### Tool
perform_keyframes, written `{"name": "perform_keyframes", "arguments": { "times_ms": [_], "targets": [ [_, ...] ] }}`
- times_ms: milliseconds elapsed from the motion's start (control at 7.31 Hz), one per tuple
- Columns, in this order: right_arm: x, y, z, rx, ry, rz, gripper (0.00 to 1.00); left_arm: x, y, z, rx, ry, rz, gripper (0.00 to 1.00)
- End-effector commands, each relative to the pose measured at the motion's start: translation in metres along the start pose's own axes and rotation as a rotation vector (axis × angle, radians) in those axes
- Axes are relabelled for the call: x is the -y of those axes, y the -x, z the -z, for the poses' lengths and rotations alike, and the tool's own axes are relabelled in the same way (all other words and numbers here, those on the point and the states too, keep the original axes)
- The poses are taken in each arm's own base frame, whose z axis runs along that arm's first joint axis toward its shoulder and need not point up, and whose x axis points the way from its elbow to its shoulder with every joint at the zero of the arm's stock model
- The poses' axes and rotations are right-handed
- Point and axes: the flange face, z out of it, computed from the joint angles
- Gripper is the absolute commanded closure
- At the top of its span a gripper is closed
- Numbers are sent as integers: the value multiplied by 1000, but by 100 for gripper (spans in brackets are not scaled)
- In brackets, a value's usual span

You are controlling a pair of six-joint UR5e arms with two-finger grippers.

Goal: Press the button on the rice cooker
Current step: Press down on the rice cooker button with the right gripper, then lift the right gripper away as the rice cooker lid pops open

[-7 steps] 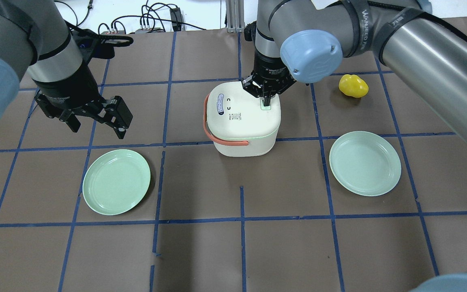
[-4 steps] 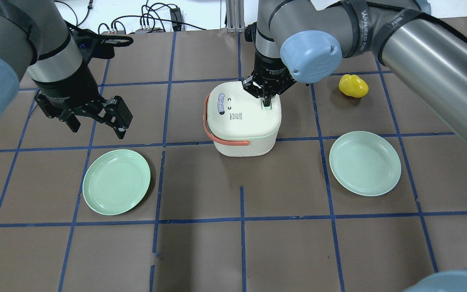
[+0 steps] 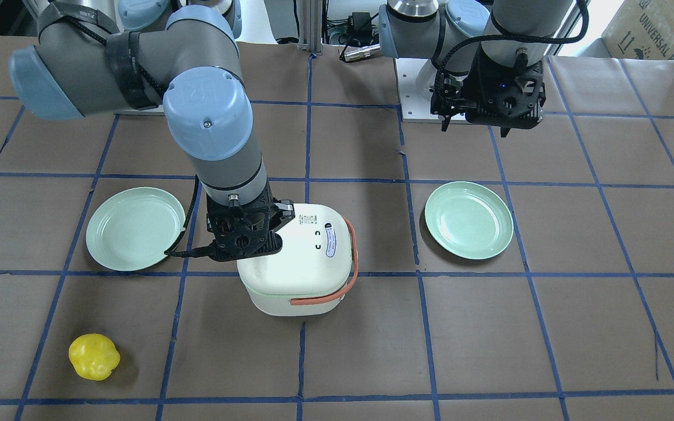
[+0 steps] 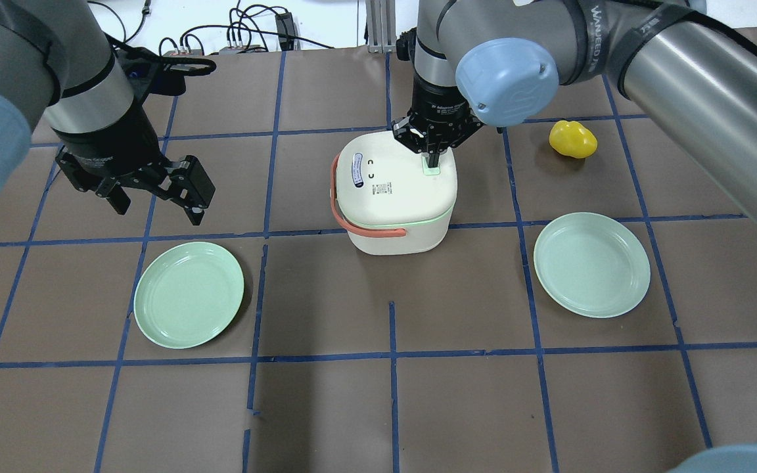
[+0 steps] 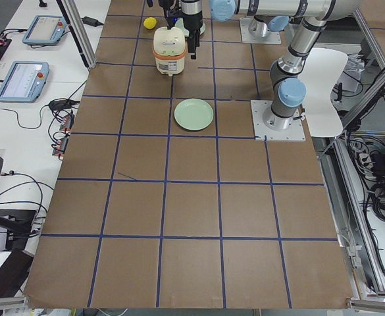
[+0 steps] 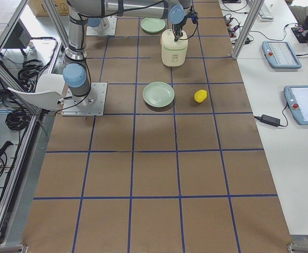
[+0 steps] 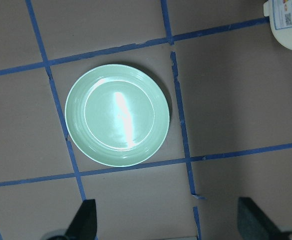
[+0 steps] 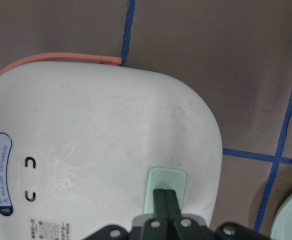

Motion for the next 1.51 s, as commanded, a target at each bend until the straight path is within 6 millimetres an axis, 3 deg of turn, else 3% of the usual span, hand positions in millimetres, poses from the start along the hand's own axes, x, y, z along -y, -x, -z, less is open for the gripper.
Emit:
{"name": "perform_keyframes", "arguments": {
  "times_ms": [0, 137, 274, 411, 684, 1095, 1368],
  "targets": [
    [-3, 1, 24, -1, 12, -1, 92, 0, 0, 0, 0, 0, 0, 0],
    [-10, 1, 37, 1, 29, -3, 86, 0, 0, 0, 0, -2, 0, 0],
    [-19, -3, 61, 0, 16, -8, 54, 0, 0, 0, 0, 0, 0, 0],
    [-21, -8, 79, 3, -12, -8, 1, 0, 0, -1, 0, 1, 0, 0],
    [-14, -39, 106, 0, -61, -58, 0, 0, 0, 0, 0, 0, 0, 0],
    [-12, -130, 133, 6, -108, -207, 0, 0, 0, 0, 2, 0, 0, 0],
    [-10, -144, 126, 2, -98, -229, 0, 0, 0, 0, 2, 0, 0, 0]
  ]
}}
